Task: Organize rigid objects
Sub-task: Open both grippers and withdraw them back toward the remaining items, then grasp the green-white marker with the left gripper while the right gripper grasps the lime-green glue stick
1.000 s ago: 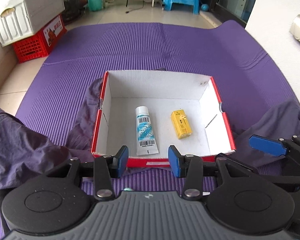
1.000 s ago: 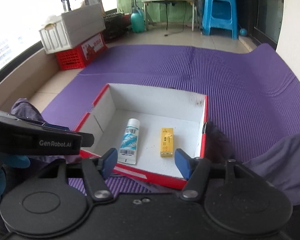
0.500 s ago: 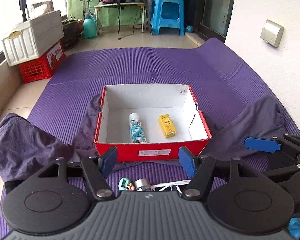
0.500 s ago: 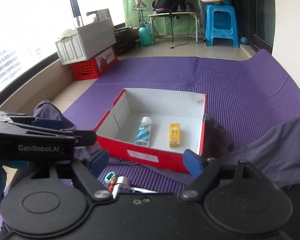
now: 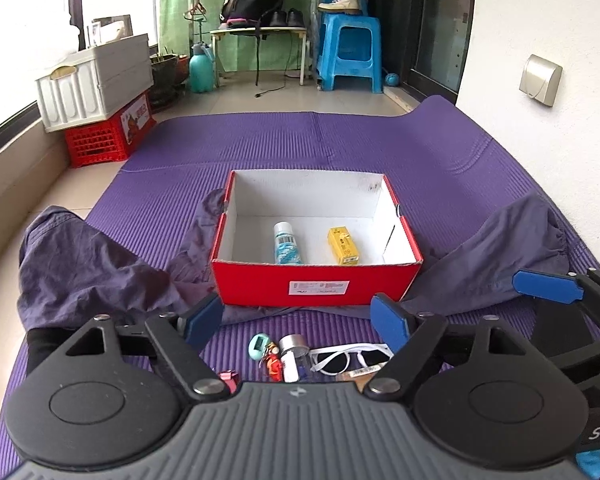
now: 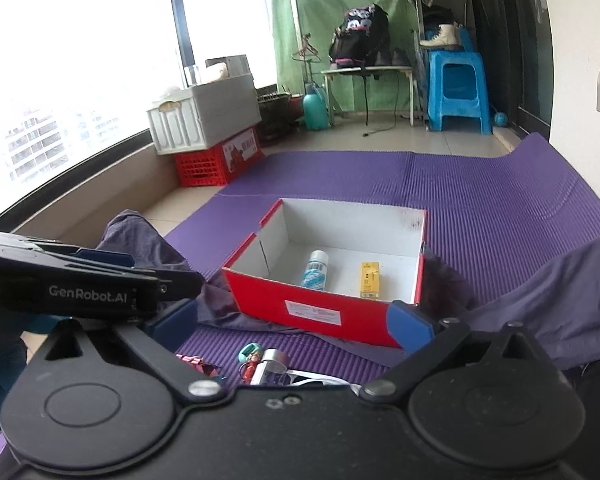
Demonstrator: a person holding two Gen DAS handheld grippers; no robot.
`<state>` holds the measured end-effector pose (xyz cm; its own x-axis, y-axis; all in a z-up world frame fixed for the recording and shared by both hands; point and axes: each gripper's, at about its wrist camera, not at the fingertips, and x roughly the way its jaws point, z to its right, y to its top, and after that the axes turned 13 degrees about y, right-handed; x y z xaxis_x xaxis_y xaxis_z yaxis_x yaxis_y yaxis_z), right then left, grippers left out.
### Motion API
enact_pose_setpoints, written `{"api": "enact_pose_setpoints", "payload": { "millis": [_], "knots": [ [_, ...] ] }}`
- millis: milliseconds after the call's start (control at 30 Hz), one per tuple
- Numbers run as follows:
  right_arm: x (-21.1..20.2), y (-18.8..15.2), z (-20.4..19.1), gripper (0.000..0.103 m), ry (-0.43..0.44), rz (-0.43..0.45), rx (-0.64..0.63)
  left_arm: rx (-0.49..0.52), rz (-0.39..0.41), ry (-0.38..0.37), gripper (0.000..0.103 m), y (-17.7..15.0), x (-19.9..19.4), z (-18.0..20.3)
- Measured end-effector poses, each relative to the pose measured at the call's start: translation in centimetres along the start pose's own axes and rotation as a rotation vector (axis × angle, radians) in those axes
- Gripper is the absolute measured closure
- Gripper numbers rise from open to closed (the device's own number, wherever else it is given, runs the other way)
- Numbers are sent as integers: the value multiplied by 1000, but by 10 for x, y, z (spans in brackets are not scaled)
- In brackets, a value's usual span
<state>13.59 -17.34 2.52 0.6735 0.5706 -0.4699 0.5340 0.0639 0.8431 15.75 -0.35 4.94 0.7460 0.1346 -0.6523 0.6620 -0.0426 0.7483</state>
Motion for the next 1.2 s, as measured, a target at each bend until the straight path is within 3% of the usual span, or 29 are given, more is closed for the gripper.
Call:
{"api": "enact_pose_setpoints", "payload": {
  "millis": [167,267,400,767,1000,1200],
  "knots": [
    [-5,-12,-3,0,25,6,-1,-12,-9,1,15,-14,-2,-3],
    [-6,-22,-4,0,33,0,1,-18,-13,4,0,-25,1,-6],
    [-4,-36,-3,0,26,-30,5,-34,-28,9,0,-42,8,-13],
    [21,-86,8,0,-13,-155,44,-113,-214,71,0,-85,58,-39],
    [45,-107,23,4,-48,-236,31,-74,-317,72,0,-117,90,-23],
    [77,-118,43,11,-27,-350,28,-14,-375,93,0,-145,107,3]
  ]
}}
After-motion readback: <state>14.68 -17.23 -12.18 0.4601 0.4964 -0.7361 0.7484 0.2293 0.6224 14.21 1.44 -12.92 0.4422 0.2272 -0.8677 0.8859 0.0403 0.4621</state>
